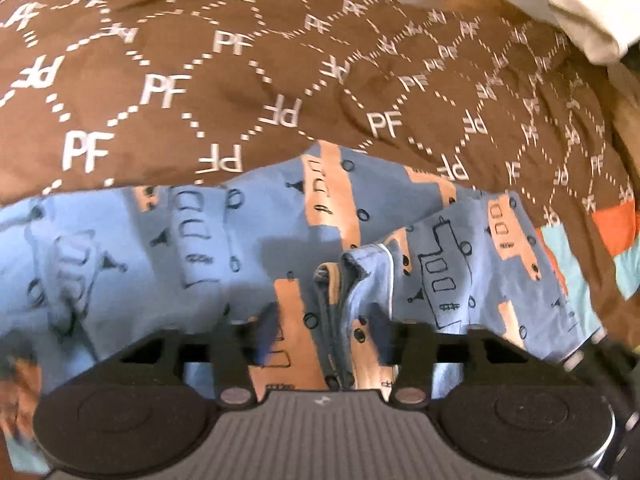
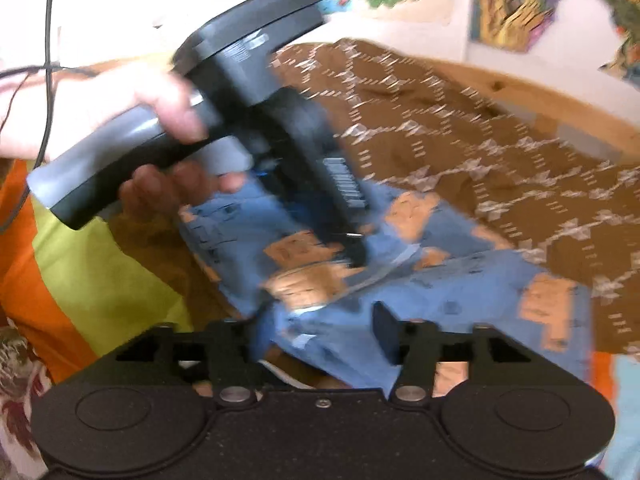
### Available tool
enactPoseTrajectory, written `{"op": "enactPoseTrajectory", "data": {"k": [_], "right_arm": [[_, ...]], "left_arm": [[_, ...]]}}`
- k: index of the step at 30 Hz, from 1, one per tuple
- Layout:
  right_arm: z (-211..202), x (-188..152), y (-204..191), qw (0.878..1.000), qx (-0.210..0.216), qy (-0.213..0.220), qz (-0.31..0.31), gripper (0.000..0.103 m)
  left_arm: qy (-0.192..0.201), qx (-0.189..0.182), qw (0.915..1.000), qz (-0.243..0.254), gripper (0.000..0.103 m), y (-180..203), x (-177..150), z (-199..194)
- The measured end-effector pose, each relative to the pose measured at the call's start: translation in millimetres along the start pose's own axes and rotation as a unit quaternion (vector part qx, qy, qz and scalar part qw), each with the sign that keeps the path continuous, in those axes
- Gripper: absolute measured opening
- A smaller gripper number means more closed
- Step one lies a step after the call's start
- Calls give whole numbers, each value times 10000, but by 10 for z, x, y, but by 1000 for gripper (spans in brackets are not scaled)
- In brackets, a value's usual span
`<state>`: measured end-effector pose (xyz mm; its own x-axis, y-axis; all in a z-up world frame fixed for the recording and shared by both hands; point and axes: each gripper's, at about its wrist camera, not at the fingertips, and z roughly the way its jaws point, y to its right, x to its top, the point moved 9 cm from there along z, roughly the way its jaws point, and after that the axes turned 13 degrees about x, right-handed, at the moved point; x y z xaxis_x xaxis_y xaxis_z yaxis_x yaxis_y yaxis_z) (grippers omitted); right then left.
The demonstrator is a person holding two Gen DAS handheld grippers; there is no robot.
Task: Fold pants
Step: 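Open the right tool and release the pants, then lift the waistband with the left tool and fold it over the pants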
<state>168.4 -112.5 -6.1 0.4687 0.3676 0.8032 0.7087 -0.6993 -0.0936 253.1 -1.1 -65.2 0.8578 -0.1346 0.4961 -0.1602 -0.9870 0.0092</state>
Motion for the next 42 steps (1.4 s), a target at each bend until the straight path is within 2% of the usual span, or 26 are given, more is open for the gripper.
{"op": "enactPoseTrajectory", "data": {"k": [1,3,4,5,7,9,11,13,14,15,21,24,26,27,29,31,32,34,36,39,40,42], "right_arm": [[-72,0,83,9998,-214,10,-47,73],[-172,-15,290,9967,-793,-54,-140,82],[-195,-32,397,9941,-1071,-123,-145,82],[-204,-61,502,9915,-1274,-222,-107,82],[-194,-146,655,9879,-1494,-418,24,82],[-225,-217,739,9865,-1551,-480,203,82],[-240,-254,776,9865,-1539,-461,324,84],[-225,-270,783,9863,-1539,-483,338,85],[-216,-270,781,9865,-1530,-487,337,85],[-211,-265,771,9867,-1513,-482,343,85],[-221,-254,743,9867,-1508,-501,342,85],[-212,-278,770,9858,-1537,-594,328,88],[-183,-314,791,9856,-1495,-675,405,89],[-186,-318,801,9856,-1484,-667,454,89],[-221,-299,810,9851,-1546,-598,465,89],[-287,-250,824,9826,-1772,-427,345,90],[-312,-222,834,9815,-1860,-337,300,91],[-345,-181,870,9786,-2033,-187,251,98],[-338,-178,907,9760,-2165,-133,211,99],[-262,-273,976,9725,-2287,-395,217,99],[-240,-324,1005,9715,-2310,-484,241,100],[-233,-403,1060,9708,-2305,-508,432,102]], "left_arm": [[77,29,10000,-54,70,-23,-9,-31],[235,120,9996,-56,70,-31,-23,-74],[260,223,9994,-59,68,-33,-27,-77],[257,317,9991,-67,64,-27,-51,-83],[212,339,9992,-95,46,22,-132,-113],[173,255,9994,-184,41,65,-230,-159],[90,129,9996,-230,30,104,-344,-196],[20,5,9998,-215,13,145,-431,-233],[26,-9,9998,-199,11,160,-458,-248],[61,15,9998,-174,5,165,-470,-259],[89,116,9992,-385,3,136,-499,-384],[-52,227,9995,-229,4,147,-574,-346],[-94,362,9992,-113,9,147,-567,-289],[-61,495,9987,-114,19,135,-539,-290],[98,656,9976,-187,30,111,-458,-344],[340,781,9961,-212,61,105,-323,-406],[467,868,9949,-234,65,103,-246,-424],[669,1036,9921,-241,65,131,-87,-417],[746,1264,9889,-214,65,154,41,-312],[602,1728,9831,-84,63,134,110,-42],[546,1829,9815,-134,67,96,91,33],[561,1720,9829,-354,71,30,45,103]]}}
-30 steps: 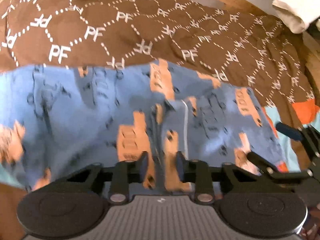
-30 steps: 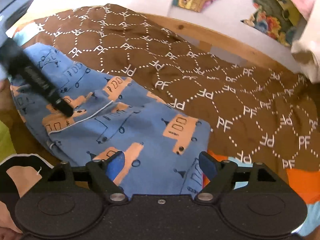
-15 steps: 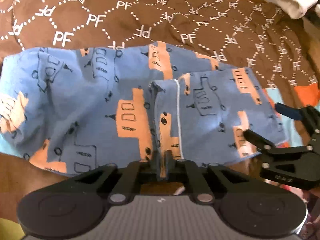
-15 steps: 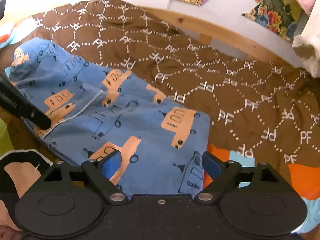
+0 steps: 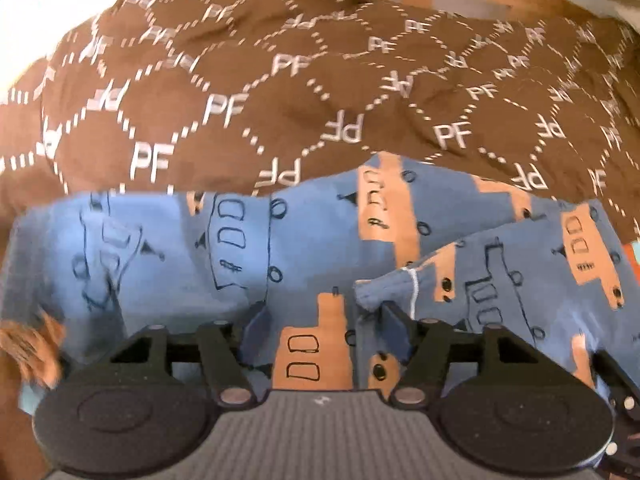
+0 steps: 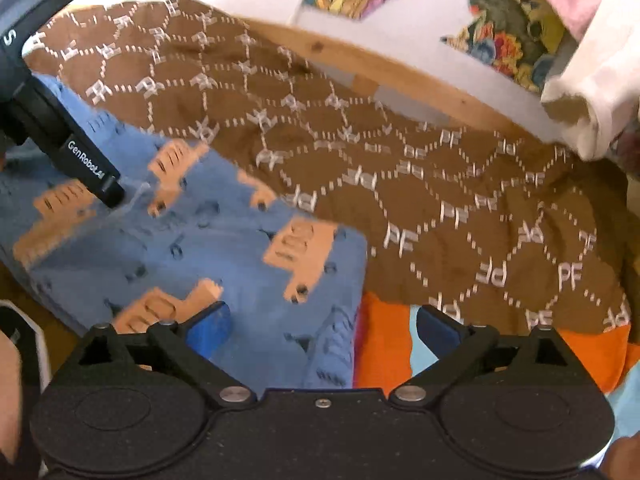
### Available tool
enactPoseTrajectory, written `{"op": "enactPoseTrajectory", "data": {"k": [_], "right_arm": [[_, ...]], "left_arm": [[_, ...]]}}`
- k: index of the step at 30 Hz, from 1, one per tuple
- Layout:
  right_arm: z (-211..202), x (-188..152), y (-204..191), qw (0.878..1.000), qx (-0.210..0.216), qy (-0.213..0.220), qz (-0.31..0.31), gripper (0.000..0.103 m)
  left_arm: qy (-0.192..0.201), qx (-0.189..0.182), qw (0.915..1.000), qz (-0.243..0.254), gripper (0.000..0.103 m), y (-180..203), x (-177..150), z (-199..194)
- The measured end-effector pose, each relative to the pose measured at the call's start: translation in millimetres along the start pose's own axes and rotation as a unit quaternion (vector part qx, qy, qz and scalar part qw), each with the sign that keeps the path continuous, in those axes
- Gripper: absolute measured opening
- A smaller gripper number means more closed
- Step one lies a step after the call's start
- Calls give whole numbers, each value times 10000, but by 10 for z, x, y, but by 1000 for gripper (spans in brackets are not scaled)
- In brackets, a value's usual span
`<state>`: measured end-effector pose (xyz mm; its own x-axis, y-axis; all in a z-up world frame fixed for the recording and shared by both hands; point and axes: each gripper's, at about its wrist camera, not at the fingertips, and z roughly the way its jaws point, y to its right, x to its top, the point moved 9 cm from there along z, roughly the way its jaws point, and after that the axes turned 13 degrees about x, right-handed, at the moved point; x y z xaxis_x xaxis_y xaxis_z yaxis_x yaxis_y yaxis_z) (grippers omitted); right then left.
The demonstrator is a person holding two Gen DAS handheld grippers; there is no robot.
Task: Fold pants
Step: 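Lift the waistband with the left tool and fold it over the pants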
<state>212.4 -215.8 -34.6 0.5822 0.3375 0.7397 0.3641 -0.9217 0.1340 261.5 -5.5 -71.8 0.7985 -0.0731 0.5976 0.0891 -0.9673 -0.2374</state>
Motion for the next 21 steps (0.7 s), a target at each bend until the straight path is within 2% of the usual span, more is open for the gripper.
{"op": "enactPoseTrajectory", "data": {"k": [4,7,10,12,14,16,21], "right_arm": [[-12,-7,48,9998,10,-22,212,102],[-170,115,26,9990,-244,361,-25,102],[-245,188,83,9962,-631,575,-176,102],[-226,153,169,9936,-1001,481,-224,102],[-147,46,246,9911,-1280,184,-315,102],[-65,-65,277,9911,-1286,-31,-344,102],[-120,-1,251,9896,-1377,120,-406,102]], "left_arm": [[89,2,10000,-18,72,-69,-37,-75],[192,-108,9994,-250,74,-138,-93,-218],[248,-50,9994,-225,74,-140,-270,-272],[411,69,9991,-13,75,-113,-360,-256],[608,184,9979,136,79,-98,-371,-258],[624,262,9976,151,82,-94,-376,-252],[522,192,9985,-10,83,-143,-351,-288]]}}
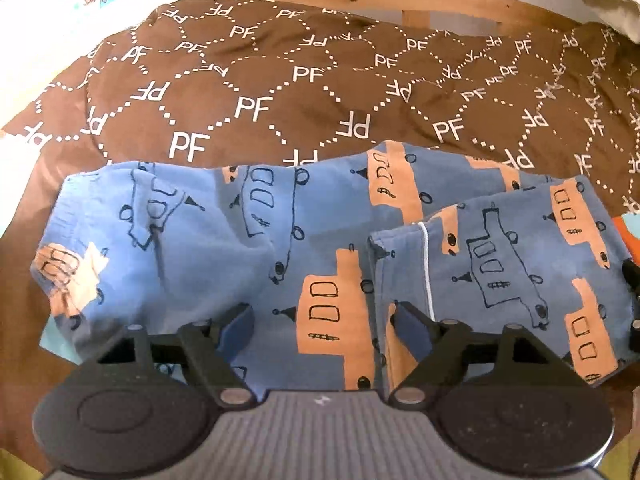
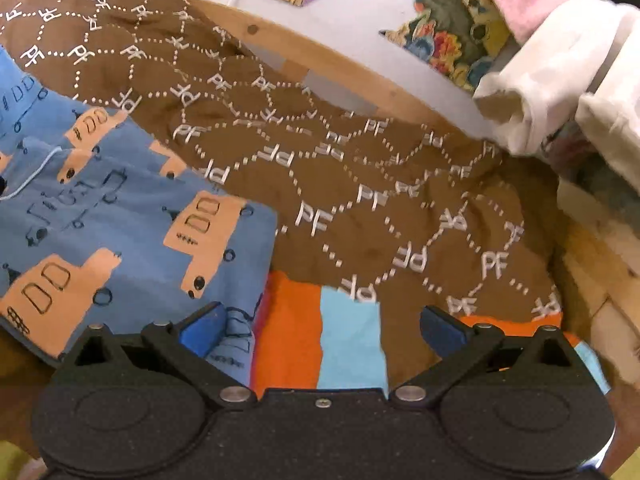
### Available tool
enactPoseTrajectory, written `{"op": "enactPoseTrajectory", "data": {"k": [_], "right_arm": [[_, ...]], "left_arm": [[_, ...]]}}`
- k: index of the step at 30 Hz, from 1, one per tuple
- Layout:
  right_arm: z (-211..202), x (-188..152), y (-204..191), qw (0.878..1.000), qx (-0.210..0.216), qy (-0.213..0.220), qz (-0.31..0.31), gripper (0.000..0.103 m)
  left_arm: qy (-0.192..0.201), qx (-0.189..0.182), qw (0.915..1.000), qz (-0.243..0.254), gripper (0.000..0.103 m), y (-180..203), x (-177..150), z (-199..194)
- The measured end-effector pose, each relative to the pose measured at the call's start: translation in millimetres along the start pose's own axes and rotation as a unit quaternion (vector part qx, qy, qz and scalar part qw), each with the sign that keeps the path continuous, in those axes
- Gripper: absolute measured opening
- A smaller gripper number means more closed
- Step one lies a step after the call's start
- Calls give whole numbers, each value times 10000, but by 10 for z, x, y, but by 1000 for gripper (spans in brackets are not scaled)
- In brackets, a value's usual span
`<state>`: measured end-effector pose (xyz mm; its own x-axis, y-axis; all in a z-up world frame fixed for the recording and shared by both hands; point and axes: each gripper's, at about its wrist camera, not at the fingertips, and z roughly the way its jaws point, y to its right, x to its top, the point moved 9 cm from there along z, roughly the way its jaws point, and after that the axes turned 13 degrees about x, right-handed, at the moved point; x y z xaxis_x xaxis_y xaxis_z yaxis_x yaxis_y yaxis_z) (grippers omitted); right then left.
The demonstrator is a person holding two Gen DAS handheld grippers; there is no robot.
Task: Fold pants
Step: 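Lift the waistband with the left tool and fold it over the pants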
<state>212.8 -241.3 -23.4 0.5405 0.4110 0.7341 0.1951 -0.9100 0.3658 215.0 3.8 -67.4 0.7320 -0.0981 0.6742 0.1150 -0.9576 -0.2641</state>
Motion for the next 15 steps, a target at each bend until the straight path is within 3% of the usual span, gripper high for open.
{"op": "enactPoseTrajectory", "data": {"k": [6,11,15], "right_arm": [[-70,145,-54,9992,83,386,-100,102],[29,283,93,9989,28,466,-68,102],[-26,313,90,9949,555,717,434,102]], "left_arm": [[9,-211,9995,-249,89,-150,-46,-172],[173,-36,9965,-815,93,-494,-100,-400],[357,267,9931,-1086,94,-854,-194,-515]]}}
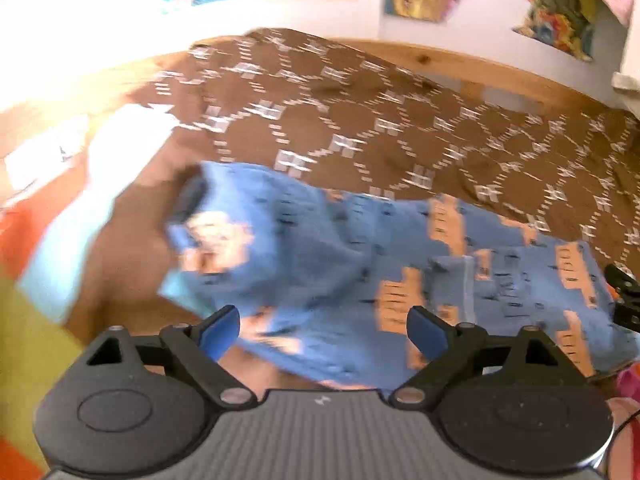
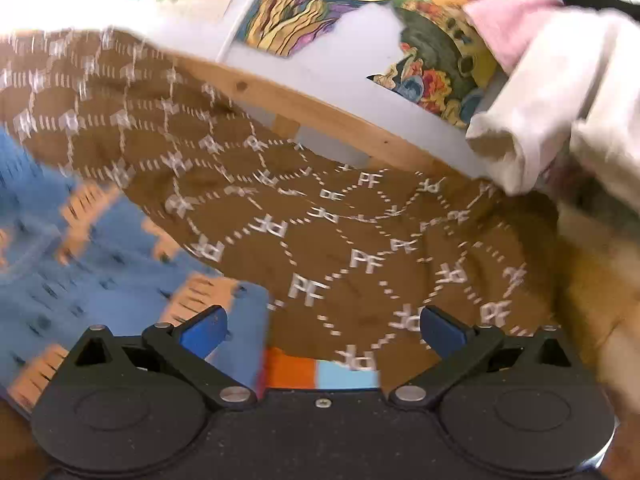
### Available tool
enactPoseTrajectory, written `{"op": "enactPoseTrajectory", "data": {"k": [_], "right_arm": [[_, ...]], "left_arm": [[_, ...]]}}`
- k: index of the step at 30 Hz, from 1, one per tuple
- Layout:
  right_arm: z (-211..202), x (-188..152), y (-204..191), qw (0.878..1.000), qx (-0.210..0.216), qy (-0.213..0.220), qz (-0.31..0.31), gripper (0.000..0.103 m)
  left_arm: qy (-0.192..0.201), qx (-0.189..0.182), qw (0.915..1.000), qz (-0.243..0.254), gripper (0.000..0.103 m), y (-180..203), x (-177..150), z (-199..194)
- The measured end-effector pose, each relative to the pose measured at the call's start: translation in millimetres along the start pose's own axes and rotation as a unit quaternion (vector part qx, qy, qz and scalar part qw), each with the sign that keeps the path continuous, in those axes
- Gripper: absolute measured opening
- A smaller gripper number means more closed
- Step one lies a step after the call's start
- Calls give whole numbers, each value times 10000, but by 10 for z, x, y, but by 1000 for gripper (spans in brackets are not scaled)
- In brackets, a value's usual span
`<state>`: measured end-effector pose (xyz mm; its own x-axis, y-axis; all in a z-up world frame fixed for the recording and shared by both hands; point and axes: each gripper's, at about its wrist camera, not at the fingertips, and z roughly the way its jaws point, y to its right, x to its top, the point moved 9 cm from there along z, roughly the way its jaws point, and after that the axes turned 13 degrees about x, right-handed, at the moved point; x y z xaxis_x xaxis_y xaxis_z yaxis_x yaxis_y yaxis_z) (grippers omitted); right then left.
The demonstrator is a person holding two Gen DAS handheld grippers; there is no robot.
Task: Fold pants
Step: 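Lift the waistband with the left tool and fold it over the pants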
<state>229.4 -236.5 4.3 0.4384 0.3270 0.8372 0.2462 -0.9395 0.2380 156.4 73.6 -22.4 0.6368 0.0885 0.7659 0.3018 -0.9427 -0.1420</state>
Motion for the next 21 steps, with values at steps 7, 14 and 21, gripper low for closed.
{"op": "enactPoseTrajectory", "data": {"k": [7,14,21], "right_arm": [[432,131,183,9942,-560,-133,-911,102],[515,-72,347,9962,-280,-391,-732,102],[179,163,-280,9924,323,160,-1178,102]], "left_arm": [[-123,307,9965,-772,93,-439,98,147],[124,383,9956,-840,91,-523,322,282],[-129,40,9866,-1629,73,-762,419,492]]}}
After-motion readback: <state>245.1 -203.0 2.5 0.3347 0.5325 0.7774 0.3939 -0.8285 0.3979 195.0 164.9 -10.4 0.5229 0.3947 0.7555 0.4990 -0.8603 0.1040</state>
